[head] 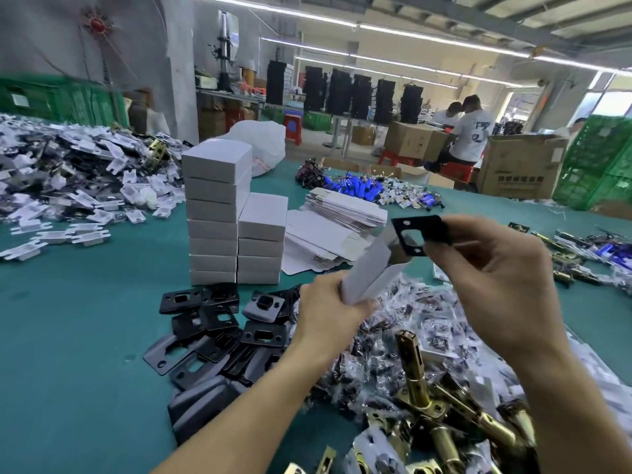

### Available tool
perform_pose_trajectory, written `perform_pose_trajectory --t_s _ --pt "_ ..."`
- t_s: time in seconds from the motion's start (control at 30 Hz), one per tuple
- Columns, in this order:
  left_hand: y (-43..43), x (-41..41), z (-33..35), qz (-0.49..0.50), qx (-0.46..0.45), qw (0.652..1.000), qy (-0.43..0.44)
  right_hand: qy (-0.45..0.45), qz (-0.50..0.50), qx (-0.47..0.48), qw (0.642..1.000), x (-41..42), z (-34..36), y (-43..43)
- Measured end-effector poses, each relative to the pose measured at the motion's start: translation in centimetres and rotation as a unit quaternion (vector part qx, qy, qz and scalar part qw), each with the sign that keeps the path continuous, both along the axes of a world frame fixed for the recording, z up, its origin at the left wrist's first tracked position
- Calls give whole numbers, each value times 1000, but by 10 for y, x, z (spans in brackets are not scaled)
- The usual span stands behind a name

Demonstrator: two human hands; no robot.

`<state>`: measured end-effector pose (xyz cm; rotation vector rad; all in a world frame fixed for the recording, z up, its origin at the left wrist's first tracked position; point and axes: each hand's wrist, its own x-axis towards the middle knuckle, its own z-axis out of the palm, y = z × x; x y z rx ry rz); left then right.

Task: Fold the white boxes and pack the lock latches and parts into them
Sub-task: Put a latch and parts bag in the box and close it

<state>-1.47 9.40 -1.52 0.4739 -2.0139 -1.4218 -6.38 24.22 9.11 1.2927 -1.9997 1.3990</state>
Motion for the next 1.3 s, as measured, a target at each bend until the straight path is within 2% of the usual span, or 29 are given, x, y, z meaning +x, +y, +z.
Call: perform_pose_trajectory --t_s 0.13,0.33,0.47,0.57,0.9,1.03,1.2,1.3 --pt "0 3 6 5 48 999 -9 -14 -64 2 998 -18 -14 21" --pt "2 5 10 -11 1 999 -38 67 -72 73 992 -24 -11 23" --pt "3 6 11 -21 -15 998 -51 70 -56 124 988 -25 -17 22" --pt "4 6 12 -47 -17 997 -58 82 -39 121 988 -22 -18 17" --pt "6 6 12 -156 -18 984 -81 2 -7 188 982 -27 -19 16" --pt "6 5 11 -157 -16 983 -90 -5 -5 219 976 -28 -18 18" --pt "5 5 9 -156 -16 984 -87 -14 3 210 978 -26 -16 20" --pt "6 4 7 -149 -26 984 -91 -10 -11 249 968 -27 -17 20"
